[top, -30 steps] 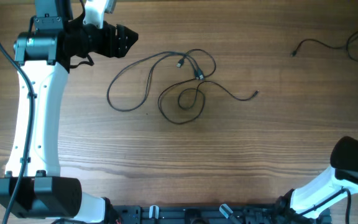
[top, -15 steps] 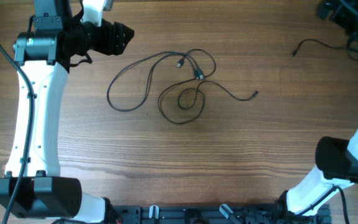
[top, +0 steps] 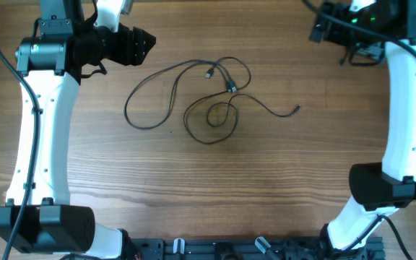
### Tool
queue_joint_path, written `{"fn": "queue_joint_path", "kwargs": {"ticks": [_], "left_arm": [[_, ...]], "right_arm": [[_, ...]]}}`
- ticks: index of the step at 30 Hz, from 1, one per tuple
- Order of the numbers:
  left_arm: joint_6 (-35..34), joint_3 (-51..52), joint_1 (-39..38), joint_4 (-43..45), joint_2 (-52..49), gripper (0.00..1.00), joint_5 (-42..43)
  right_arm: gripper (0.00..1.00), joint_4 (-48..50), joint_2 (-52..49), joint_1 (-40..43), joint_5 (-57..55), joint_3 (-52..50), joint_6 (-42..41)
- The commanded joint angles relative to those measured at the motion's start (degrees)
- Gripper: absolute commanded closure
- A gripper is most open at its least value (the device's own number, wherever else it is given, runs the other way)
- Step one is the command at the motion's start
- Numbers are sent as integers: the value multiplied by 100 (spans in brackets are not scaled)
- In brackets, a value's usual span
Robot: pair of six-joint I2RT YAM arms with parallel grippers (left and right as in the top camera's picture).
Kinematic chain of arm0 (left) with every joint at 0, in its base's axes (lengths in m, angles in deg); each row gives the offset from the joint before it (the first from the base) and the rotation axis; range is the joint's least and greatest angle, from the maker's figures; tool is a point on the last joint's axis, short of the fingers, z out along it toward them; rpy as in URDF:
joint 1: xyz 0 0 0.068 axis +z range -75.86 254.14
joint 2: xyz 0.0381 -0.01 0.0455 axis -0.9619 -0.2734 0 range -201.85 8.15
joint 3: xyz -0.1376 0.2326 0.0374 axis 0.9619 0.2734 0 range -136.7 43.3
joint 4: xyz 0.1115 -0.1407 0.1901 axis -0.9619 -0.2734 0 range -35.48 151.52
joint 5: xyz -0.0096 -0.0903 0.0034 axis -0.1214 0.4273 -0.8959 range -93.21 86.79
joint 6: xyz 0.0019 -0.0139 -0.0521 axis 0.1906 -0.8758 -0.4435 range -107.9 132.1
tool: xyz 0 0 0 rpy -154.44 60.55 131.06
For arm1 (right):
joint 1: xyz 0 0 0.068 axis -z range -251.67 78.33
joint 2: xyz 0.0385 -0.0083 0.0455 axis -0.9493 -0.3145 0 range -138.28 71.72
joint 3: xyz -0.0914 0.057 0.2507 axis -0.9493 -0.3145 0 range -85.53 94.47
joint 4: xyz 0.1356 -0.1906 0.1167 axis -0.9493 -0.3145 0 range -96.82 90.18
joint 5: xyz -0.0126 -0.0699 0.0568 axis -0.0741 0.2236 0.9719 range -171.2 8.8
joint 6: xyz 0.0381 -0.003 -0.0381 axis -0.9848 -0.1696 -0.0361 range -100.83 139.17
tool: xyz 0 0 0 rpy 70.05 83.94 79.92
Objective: Untangle cables
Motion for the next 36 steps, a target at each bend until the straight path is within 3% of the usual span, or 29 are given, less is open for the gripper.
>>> {"fn": "queue_joint_path", "kwargs": {"ticks": [1,7,15,20,28,36], "left_arm": [[83,9,133,-52,-44,27,-229],[-42,9,507,-20,-44,27,-225],[-61,9,678,-114,-44,27,-223],[-61,9,638,-153,-44,27,-203],[-61,9,638,-153,-44,26,-201],[-61,9,638,-157,-44,25,-199]], "right_arm": [[6,7,-98,-151,-223,-33,111],[6,9,-162,-348,-866,-765,-280],[8,393,-166,-660,-841,-1886,-483],[4,737,-166,-1071,-942,-2509,-1071],[4,1447,-166,-1845,-922,-3469,-1123],[6,1947,-181,-1956,-372,-4168,-1167]]}}
